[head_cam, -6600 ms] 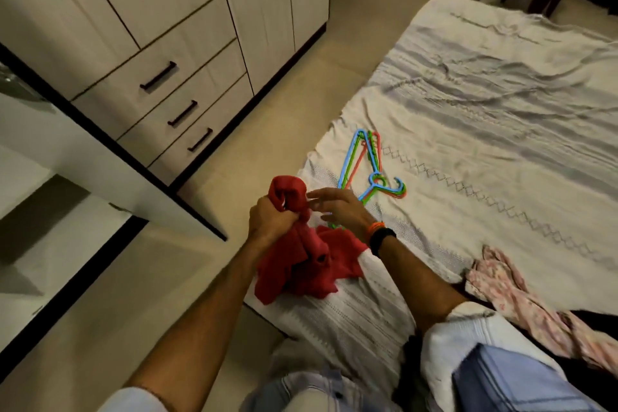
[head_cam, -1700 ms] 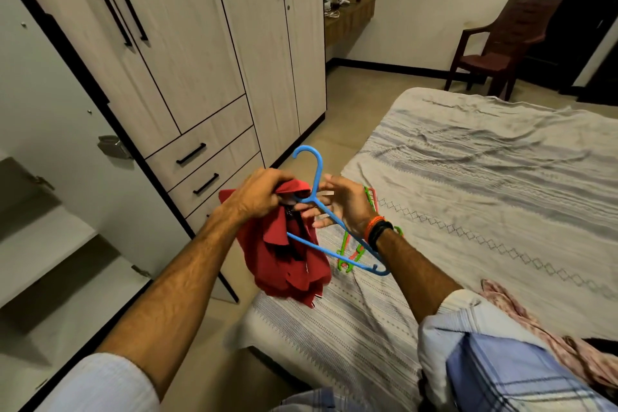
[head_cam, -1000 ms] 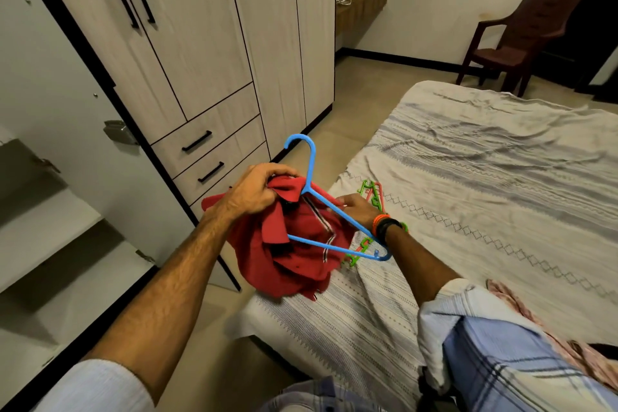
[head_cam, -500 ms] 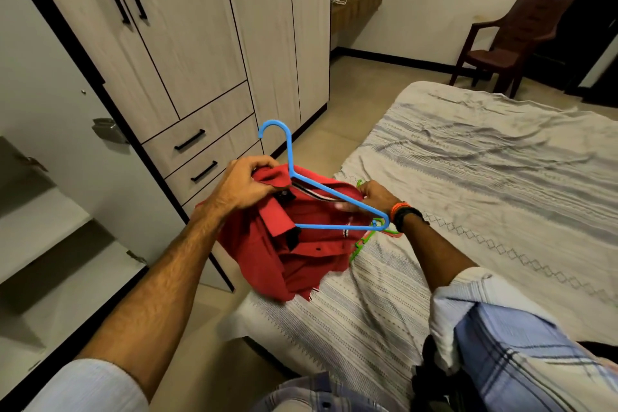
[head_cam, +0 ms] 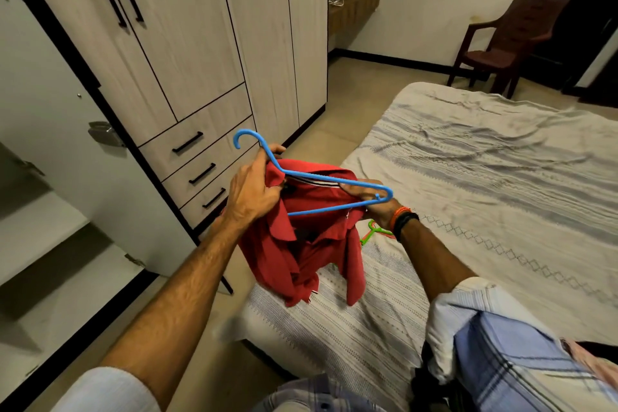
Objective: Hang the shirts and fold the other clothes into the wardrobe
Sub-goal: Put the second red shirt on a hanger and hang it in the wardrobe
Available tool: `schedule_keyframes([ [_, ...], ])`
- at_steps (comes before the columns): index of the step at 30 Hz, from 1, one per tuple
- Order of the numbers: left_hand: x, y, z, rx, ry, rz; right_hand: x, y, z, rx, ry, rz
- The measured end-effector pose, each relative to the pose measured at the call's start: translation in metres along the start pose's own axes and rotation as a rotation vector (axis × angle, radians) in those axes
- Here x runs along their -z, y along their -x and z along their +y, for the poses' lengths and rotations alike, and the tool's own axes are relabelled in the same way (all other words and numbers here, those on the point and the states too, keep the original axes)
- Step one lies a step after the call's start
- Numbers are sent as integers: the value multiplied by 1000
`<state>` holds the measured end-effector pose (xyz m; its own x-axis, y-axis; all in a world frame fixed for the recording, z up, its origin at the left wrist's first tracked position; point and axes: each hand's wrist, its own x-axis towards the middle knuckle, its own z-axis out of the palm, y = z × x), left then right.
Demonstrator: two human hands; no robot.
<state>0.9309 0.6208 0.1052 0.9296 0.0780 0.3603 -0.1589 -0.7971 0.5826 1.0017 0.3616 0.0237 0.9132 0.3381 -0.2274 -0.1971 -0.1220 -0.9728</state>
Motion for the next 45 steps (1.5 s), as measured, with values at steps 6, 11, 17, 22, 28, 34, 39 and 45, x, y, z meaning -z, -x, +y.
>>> schedule_keyframes([
  [6, 4, 2, -1, -26, -72, 22, 9, 6, -12, 107, -9, 50],
  [11, 5, 6, -10, 56, -180, -2, 8, 1, -24, 4, 26, 61],
  [17, 2, 12, -10, 26, -337, -30, 13, 0, -44, 2, 168, 185],
  [22, 2, 14, -13, 43, -412, -51, 28, -8, -60, 36, 651, 181],
  [28, 6, 9, -9, 66, -459, -20, 14, -8, -61, 97, 779, 323],
  [34, 7, 11, -10, 39, -550, -19, 10, -7, -66, 98, 427, 583],
  [39, -6, 8, -7, 57, -558, -59, -12, -12, -75, 132, 372, 462],
  [45, -19, 2, 7, 24, -475, -121, -59, -9, -86, 244, 296, 322],
])
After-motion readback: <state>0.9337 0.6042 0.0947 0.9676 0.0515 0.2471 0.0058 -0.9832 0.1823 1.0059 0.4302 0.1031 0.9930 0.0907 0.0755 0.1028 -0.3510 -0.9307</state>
